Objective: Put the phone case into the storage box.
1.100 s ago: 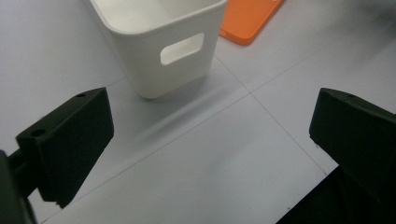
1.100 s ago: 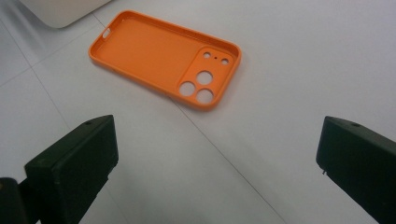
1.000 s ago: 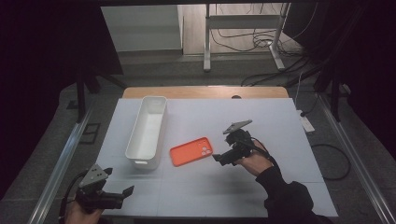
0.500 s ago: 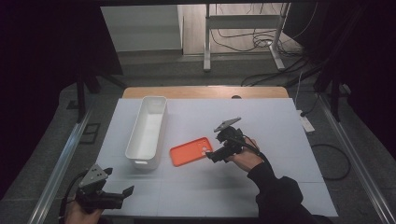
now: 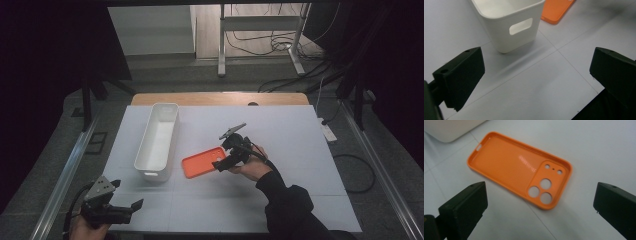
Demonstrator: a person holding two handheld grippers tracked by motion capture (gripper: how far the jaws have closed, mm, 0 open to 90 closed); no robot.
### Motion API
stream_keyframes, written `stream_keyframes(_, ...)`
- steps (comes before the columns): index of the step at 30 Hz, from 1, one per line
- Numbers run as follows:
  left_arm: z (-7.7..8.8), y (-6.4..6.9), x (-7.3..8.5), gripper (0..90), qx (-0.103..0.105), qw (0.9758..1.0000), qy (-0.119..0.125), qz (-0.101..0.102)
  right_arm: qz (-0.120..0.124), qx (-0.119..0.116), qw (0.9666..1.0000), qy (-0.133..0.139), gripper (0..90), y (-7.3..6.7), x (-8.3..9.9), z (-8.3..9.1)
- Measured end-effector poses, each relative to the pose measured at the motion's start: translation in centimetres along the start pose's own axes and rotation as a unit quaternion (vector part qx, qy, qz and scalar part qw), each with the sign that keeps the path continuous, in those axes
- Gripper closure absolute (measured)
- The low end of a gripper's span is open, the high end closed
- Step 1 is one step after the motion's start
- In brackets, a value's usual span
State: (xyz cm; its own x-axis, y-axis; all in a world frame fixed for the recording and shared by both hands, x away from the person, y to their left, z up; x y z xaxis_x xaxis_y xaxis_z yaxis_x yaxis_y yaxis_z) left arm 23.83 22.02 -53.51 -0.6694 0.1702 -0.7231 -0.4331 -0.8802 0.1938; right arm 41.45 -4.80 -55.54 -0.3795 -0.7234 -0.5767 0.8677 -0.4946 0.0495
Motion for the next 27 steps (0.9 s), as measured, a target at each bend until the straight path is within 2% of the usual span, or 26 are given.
stream_keyframes(2,0.0,0.0,0.0,0.5,0.000,1.0000,0.000,0.000,-0.001,-0.004,1.0000,-0.002,0.1,-0.1,-0.1,-0.2)
stream_keyframes(5,0.0,0.0,0.0,0.5,0.001,1.0000,0.000,-0.001,0.003,-0.002,0.9999,-0.012,13.0,-0.2,-0.1,-0.6)
stream_keyframes(6,0.0,0.0,0.0,0.5,0.001,1.0000,0.000,-0.001,0.003,-0.002,0.9999,-0.012,13.0,-0.2,-0.1,-0.6)
stream_keyframes(8,0.0,0.0,0.0,0.5,0.001,1.0000,0.000,-0.001,0.013,0.000,0.9998,-0.017,29.7,-0.2,0.0,-0.8)
stream_keyframes(9,0.0,0.0,0.0,0.5,0.001,1.0000,-0.001,-0.001,0.013,0.000,0.9998,-0.017,29.7,-0.2,0.0,-0.8)
stream_keyframes(11,0.0,0.0,0.0,0.6,0.001,1.0000,-0.001,-0.002,0.018,0.001,0.9997,-0.018,40.3,-0.2,0.0,-0.8)
stream_keyframes(14,0.0,0.1,0.0,0.6,0.001,1.0000,-0.001,-0.002,0.027,-0.010,0.9994,-0.019,57.7,-0.3,-0.1,-1.0)
stream_keyframes(18,0.0,0.1,0.0,0.7,0.000,1.0000,-0.002,-0.003,0.031,-0.017,0.9992,-0.019,74.4,-0.3,0.0,-1.2)
stream_keyframes(21,-0.1,0.1,0.0,0.7,0.000,1.0000,-0.003,-0.004,0.023,-0.025,0.9993,-0.018,87.7,0.0,0.1,-1.5)
stream_keyframes(27,-0.1,0.1,0.1,0.8,0.000,1.0000,-0.003,-0.005,0.011,-0.029,0.9993,-0.020,88.9,0.5,0.4,-2.1)
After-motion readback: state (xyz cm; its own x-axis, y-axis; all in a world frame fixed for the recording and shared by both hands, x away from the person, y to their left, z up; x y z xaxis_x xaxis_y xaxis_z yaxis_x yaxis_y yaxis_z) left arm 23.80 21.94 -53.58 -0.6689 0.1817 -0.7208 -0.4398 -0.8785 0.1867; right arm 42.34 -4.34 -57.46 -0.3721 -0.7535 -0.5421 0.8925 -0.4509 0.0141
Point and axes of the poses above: each handheld gripper's, and its own axes: z roughly backward along the jaws, x roughly out of its underside, y roughly to its right, the point moved 10 cm from there along -z, roughly forward along the jaws, and after that the axes turned 9 degrees about z, right-handed, at the moved point
